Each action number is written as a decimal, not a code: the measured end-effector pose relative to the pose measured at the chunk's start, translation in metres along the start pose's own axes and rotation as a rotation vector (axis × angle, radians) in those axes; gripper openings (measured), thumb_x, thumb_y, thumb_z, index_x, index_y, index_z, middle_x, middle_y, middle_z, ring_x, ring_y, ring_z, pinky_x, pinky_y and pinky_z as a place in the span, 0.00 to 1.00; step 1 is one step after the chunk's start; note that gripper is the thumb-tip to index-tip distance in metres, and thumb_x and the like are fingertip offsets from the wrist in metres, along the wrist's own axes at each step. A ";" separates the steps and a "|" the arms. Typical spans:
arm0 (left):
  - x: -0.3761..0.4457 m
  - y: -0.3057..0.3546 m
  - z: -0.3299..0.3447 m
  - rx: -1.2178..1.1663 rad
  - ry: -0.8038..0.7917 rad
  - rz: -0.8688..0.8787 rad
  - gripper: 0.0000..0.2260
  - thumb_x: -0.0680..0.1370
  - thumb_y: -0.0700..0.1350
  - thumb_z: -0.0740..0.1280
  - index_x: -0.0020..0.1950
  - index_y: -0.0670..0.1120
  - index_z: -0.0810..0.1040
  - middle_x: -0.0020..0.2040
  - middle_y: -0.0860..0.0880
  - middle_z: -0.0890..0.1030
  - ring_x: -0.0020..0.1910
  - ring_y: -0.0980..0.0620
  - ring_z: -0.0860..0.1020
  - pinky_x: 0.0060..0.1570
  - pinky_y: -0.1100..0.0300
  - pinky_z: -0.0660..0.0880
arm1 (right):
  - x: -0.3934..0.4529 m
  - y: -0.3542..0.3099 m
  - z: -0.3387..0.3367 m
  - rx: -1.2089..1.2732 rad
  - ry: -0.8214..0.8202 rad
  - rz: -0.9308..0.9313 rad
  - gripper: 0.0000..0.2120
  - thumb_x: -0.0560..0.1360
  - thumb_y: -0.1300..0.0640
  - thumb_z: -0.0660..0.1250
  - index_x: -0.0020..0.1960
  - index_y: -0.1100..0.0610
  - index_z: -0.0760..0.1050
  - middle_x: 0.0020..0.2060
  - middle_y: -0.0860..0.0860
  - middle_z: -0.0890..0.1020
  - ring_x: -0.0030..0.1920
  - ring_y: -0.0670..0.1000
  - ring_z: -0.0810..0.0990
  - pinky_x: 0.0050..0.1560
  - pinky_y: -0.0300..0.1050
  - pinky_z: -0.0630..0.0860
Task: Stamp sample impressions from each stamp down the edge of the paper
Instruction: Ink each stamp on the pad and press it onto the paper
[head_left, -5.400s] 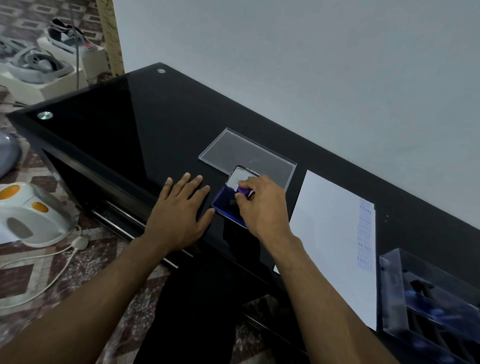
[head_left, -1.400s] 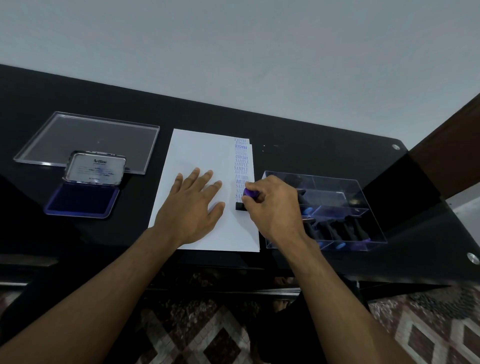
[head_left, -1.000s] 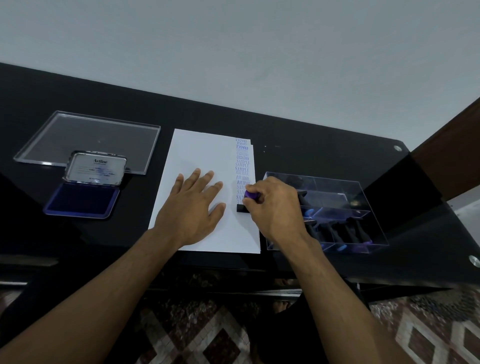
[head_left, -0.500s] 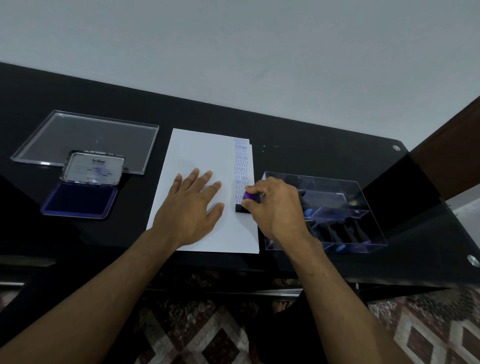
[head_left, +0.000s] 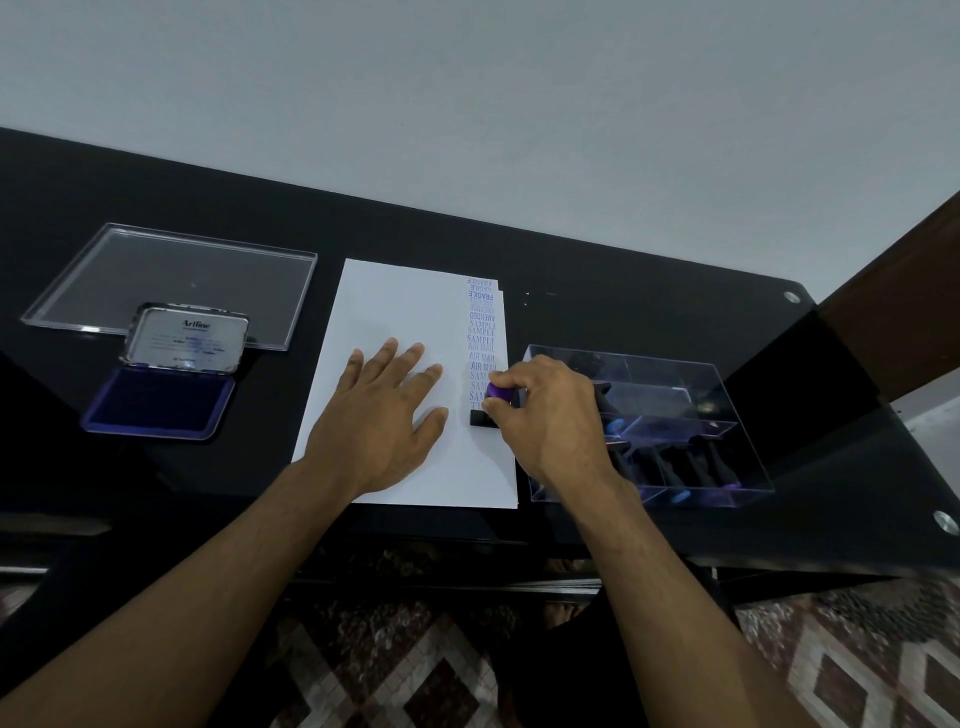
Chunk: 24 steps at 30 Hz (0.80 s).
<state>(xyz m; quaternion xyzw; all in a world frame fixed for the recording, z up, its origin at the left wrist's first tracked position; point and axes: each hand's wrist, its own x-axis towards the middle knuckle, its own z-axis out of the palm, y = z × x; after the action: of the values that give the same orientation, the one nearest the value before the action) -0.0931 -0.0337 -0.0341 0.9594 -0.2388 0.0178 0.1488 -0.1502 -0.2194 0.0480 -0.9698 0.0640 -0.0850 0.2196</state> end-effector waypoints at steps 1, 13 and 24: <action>0.000 0.000 0.001 -0.001 0.000 0.001 0.31 0.80 0.66 0.46 0.80 0.55 0.63 0.82 0.50 0.57 0.82 0.47 0.51 0.79 0.44 0.45 | 0.000 0.000 0.000 -0.001 0.005 -0.002 0.16 0.75 0.52 0.73 0.61 0.52 0.81 0.56 0.48 0.81 0.56 0.46 0.76 0.59 0.43 0.75; 0.000 0.001 0.000 -0.004 0.009 -0.001 0.31 0.79 0.66 0.46 0.79 0.55 0.64 0.82 0.51 0.57 0.82 0.47 0.51 0.79 0.45 0.45 | 0.000 0.000 0.000 -0.007 0.018 0.009 0.15 0.74 0.51 0.73 0.60 0.52 0.81 0.56 0.48 0.81 0.56 0.46 0.75 0.57 0.43 0.75; 0.000 0.000 0.000 0.003 0.004 -0.002 0.32 0.79 0.66 0.45 0.80 0.55 0.63 0.82 0.51 0.56 0.82 0.47 0.50 0.79 0.44 0.45 | -0.002 0.002 0.004 0.057 0.078 -0.030 0.11 0.74 0.53 0.73 0.56 0.52 0.82 0.50 0.47 0.82 0.50 0.45 0.76 0.54 0.41 0.77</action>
<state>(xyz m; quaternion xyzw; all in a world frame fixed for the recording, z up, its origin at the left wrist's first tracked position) -0.0934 -0.0337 -0.0337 0.9598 -0.2376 0.0199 0.1479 -0.1519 -0.2190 0.0437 -0.9600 0.0556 -0.1276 0.2430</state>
